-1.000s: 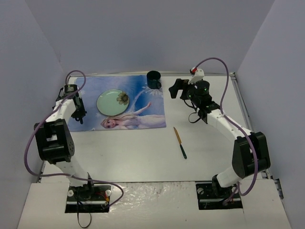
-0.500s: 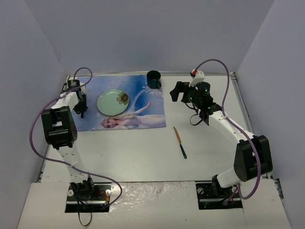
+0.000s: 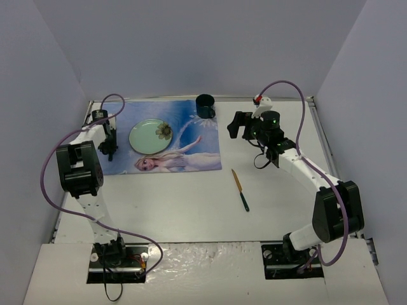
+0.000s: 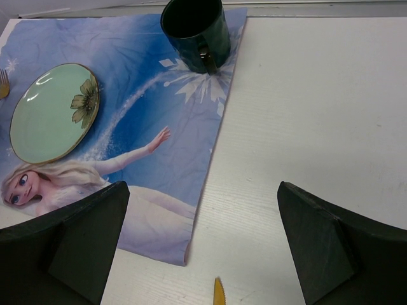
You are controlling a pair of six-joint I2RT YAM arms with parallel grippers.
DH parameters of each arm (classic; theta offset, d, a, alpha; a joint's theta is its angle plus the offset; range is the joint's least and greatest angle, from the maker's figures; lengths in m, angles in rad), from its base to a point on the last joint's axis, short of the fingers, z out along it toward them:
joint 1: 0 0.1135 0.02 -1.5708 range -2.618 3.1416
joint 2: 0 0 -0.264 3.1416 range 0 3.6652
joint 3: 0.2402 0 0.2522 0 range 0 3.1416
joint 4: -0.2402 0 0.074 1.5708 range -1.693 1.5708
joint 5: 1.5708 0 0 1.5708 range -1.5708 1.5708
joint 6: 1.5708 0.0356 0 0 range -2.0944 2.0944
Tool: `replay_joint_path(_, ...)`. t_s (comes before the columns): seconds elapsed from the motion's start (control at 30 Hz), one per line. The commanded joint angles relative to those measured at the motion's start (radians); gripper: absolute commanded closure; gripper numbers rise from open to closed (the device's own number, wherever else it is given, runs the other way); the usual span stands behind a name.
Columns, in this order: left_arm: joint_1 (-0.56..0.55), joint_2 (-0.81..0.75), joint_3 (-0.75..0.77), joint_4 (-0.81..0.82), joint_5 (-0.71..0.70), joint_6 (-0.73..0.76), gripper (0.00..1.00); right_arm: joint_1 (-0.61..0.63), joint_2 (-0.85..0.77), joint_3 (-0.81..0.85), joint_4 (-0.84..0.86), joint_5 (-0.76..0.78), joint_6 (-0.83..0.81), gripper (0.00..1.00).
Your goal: Set the dinner table for one person
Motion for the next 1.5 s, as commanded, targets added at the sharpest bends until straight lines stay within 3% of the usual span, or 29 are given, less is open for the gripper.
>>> replay_joint_path(0.0, 0.017, -0.062, -0.041, 0.054, -0.014, 0.017, 1.00, 0.004, -0.065, -0.002, 0.038, -0.012, -0.012, 0.00)
replay_joint_path(0.77, 0.036, -0.045, -0.061, 0.062, -0.015, 0.066, 1.00, 0.002, -0.085, -0.023, 0.013, -0.011, -0.018, 0.00)
replay_joint_path(0.93, 0.036, -0.042, -0.069, 0.072, -0.049, 0.047, 0.89, 0.002, -0.091, -0.029, 0.011, -0.010, -0.016, 0.00)
replay_joint_path(1.2, 0.036, -0.064, -0.063, 0.067, -0.066, 0.043, 0.63, 0.002, -0.105, -0.023, -0.024, 0.020, -0.024, 0.00)
replay_joint_path(1.47, 0.036, -0.141, -0.035, 0.029, -0.083, 0.002, 0.51, 0.014, -0.142, -0.054, -0.132, 0.066, -0.018, 0.00)
